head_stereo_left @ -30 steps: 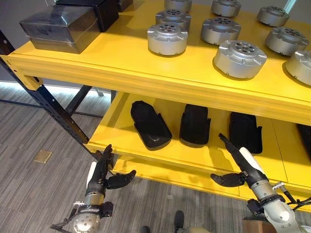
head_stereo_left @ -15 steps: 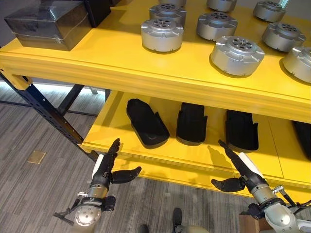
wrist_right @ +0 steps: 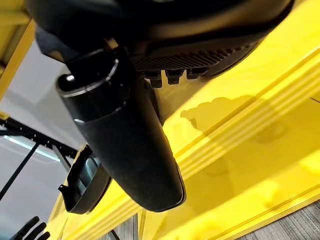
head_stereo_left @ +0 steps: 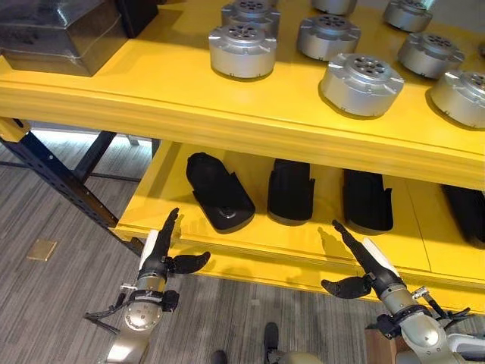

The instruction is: Move parts from the plastic box to the shelf.

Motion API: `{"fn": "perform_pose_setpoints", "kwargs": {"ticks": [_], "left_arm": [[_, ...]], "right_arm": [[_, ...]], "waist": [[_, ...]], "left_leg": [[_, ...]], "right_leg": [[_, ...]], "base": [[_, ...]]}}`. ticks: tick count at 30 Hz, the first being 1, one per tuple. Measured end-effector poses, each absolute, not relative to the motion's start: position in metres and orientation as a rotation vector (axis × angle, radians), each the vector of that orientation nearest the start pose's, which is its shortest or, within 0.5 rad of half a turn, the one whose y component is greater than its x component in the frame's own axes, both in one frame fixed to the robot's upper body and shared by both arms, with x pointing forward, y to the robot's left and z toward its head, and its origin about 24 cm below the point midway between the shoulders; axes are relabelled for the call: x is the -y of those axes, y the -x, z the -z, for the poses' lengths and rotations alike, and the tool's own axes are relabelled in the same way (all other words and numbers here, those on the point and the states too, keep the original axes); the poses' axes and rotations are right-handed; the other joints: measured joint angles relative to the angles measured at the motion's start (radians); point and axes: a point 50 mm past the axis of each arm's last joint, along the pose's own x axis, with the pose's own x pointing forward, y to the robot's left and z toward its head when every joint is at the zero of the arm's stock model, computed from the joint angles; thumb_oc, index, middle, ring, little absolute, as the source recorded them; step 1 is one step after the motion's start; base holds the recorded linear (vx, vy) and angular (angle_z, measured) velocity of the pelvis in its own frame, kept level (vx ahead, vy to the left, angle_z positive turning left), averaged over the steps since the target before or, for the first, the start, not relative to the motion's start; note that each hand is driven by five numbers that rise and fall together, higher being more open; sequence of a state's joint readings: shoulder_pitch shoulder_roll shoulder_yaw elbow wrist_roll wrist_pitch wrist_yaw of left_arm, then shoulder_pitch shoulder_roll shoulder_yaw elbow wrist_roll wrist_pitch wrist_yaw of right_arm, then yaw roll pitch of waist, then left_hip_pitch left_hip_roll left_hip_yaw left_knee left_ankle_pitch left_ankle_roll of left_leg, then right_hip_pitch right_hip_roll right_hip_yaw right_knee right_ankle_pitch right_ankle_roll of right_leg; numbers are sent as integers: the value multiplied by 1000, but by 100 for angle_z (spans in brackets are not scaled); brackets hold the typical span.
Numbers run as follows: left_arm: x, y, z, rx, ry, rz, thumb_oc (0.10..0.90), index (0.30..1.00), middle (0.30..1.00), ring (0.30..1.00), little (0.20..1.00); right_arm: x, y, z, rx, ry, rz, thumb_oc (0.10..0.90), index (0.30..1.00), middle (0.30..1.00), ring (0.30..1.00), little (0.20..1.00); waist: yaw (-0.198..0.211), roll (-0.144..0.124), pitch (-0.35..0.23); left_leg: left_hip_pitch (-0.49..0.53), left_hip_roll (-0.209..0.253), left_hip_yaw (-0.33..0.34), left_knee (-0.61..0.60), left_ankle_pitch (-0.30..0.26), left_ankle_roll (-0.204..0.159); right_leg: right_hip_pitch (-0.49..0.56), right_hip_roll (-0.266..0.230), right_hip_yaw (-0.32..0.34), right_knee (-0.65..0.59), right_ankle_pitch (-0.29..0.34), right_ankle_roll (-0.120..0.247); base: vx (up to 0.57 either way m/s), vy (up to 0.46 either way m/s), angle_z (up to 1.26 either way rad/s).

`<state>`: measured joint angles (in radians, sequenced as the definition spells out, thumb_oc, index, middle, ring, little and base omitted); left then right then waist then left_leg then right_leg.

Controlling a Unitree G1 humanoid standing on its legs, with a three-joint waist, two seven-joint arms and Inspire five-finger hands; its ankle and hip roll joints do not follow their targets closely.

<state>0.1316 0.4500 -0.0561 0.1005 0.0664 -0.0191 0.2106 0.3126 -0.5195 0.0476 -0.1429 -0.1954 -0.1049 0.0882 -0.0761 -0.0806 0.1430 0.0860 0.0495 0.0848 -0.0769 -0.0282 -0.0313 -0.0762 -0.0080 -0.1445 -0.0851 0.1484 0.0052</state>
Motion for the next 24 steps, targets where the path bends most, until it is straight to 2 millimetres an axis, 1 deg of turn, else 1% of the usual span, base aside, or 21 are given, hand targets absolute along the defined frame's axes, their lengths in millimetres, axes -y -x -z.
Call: {"fn": "perform_pose_setpoints", "kwargs": {"ticks": [3, 5, 7, 10, 11, 15, 20, 24], "left_arm": [[-247, -222, -14, -175, -557, -173, 900, 1000, 1000, 1000, 1000], [-248, -228, -14, -175, -553, -195, 900, 1000, 1000, 1000, 1000], [-247, -231, -16, -169, -551, -196, 900, 1000, 1000, 1000, 1000], [-243, -235, -18, -153, -537, -196, 900, 1000, 1000, 1000, 1000], [-238, -236, -17, -150, -519, -194, 900, 1000, 1000, 1000, 1000], [-230, -234, -13, -157, -515, -160, 900, 1000, 1000, 1000, 1000], [-227, -231, -19, -130, -505, -146, 900, 1000, 1000, 1000, 1000], [-225, -232, -22, -120, -425, -148, 900, 1000, 1000, 1000, 1000]], "right_arm": [[226, -188, -33, -112, 686, -216, 900, 1000, 1000, 1000, 1000], [224, -188, -32, -113, 684, -224, 900, 1000, 1000, 1000, 1000], [223, -187, -32, -115, 683, -230, 900, 1000, 1000, 1000, 1000], [222, -187, -31, -116, 682, -231, 900, 1000, 1000, 1000, 1000], [223, -187, -31, -117, 683, -232, 900, 1000, 1000, 1000, 1000], [223, -187, -31, -117, 683, -232, 900, 1000, 1000, 1000, 1000], [223, -187, -31, -118, 685, -232, 900, 1000, 1000, 1000, 1000], [223, -186, -30, -122, 684, -232, 900, 1000, 1000, 1000, 1000]], "waist": [[-6, 0, 0], [-10, 1, 0], [-21, 1, 0], [-28, 1, -1], [-29, 2, -1], [-28, 2, -1], [-23, 2, -1], [-21, 1, 0]], "left_leg": [[3, 0, 12, 0, 0, 0], [5, 1, 21, 0, 0, 0], [5, 1, 24, 0, 0, 0], [7, 1, 31, 0, 1, 0], [8, 1, 33, 0, 1, 0], [7, 2, 34, -1, 1, 0], [5, 2, 32, -1, 1, 0], [4, 2, 31, -1, 1, 0]], "right_leg": [[-1, 1, 10, 0, 1, 2], [-3, 4, 21, -1, 3, 5], [-4, 4, 22, -1, 1, 7], [-5, 5, 28, -1, 2, 7], [-5, 6, 30, -1, 3, 8], [-5, 6, 30, -1, 3, 8], [-6, 6, 29, -1, 4, 7], [-7, 6, 28, -1, 6, 7]], "base": [[9, 17, -12], [14, 14, -13], [9, 8, -4], [10, 5, -6], [2, 0, -5], [1, 1, -1], [0, 0, 0], [0, 0, 0]]}}
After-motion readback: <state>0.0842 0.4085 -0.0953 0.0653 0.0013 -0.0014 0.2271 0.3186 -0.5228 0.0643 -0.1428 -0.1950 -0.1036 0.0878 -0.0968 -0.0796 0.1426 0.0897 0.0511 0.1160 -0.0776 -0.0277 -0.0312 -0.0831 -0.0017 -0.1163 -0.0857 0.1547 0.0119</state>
